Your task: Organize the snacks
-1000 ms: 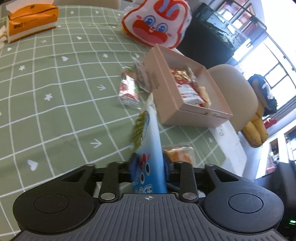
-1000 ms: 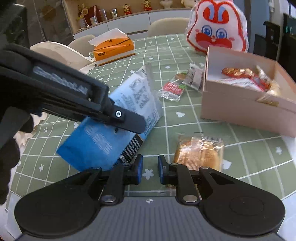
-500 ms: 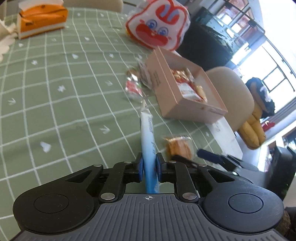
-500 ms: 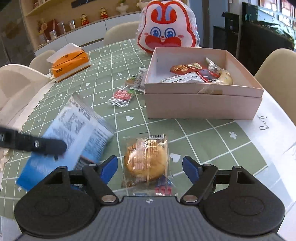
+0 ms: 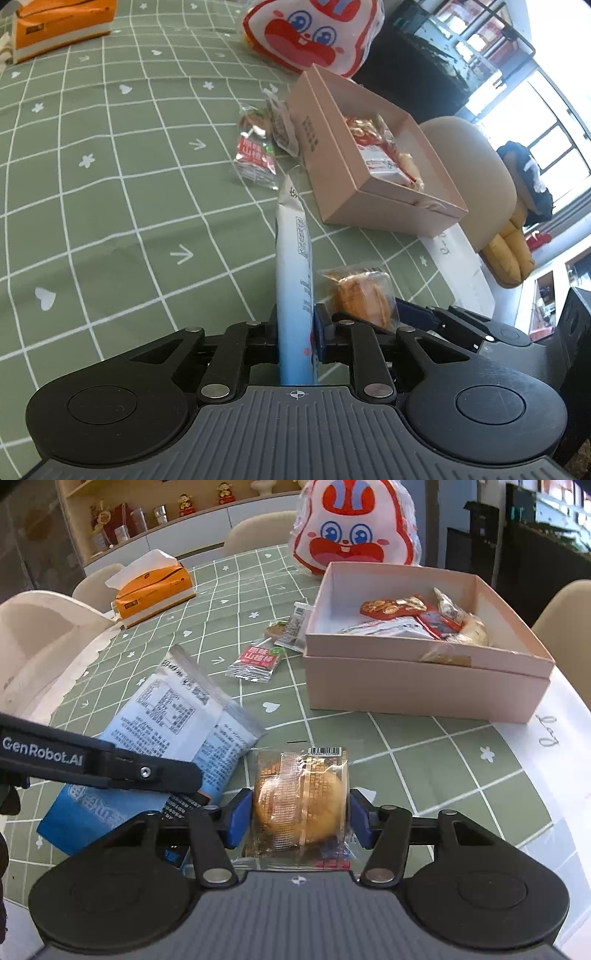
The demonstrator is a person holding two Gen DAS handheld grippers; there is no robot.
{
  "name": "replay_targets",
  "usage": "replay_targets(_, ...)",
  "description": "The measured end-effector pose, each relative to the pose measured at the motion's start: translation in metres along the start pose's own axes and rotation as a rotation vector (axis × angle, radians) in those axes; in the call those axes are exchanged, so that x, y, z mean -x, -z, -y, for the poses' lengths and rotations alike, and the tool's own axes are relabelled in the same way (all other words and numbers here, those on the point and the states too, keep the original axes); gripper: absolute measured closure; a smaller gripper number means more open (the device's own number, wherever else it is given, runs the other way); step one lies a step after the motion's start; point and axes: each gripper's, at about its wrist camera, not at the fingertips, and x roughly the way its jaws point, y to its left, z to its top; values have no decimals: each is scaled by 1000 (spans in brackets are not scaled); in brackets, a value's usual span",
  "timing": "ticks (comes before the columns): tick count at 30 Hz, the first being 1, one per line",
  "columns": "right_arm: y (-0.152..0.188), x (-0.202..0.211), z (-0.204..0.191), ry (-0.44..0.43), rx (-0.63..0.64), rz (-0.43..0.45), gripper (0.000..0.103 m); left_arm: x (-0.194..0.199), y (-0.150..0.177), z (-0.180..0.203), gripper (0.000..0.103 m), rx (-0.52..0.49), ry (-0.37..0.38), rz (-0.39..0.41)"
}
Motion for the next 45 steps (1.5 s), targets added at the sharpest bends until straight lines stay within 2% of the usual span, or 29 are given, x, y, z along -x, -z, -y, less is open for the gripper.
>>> replay_targets(5, 3, 18, 9, -2, 19, -4, 48, 8, 9, 5, 85, 0, 37, -22)
replay_targets(9, 1, 49, 25, 37, 52, 26, 48, 23, 21, 11, 85, 27, 127, -37)
replay_targets(12, -8, 77, 44, 69, 50, 70, 48, 33, 18, 25, 85, 51, 199, -34)
replay_targets(15, -29, 108, 64, 99, 44, 153, 48, 45, -3, 49, 85, 49, 282, 15)
replay_targets(20, -94, 156, 95, 137, 69, 349, 48, 61, -66, 93, 85, 9, 332, 170)
replay_targets(23, -138, 170, 112, 116, 73, 432, 48, 57, -106, 113, 85, 8, 302, 262)
replay_targets(25, -159, 169, 123, 102, 76, 457, 48, 42, -128, 120, 85, 35, 289, 295)
replay_targets(27, -172, 160, 133, 96, 66, 454, 48, 22, -143, 124, 86, 65, 244, 316)
replay_targets(29, -177, 143, 143, 69, 59, 433, 48, -8, -152, 125, 86, 84, 223, 300)
replay_targets(33, -169, 109, 156, 80, 70, 388, 48, -72, -149, 109, 86, 138, 251, 228)
replay_targets(35, -163, 93, 163, 71, 58, 338, 48, -99, -148, 106, 85, 119, 198, 201)
replay_targets(36, -162, 85, 166, 64, 62, 306, 48, -108, -148, 105, 83, 103, 141, 198)
replay_targets(38, -163, 68, 169, 60, 95, 250, 48, -109, -145, 104, 79, 99, 43, 225)
replay_targets(42, -166, 38, 167, 25, 133, 183, 48, -84, -144, 104, 79, 94, 13, 326)
replay_targets(45, -168, 12, 158, -26, 135, 137, 48, -58, -142, 97, 79, 94, -38, 391)
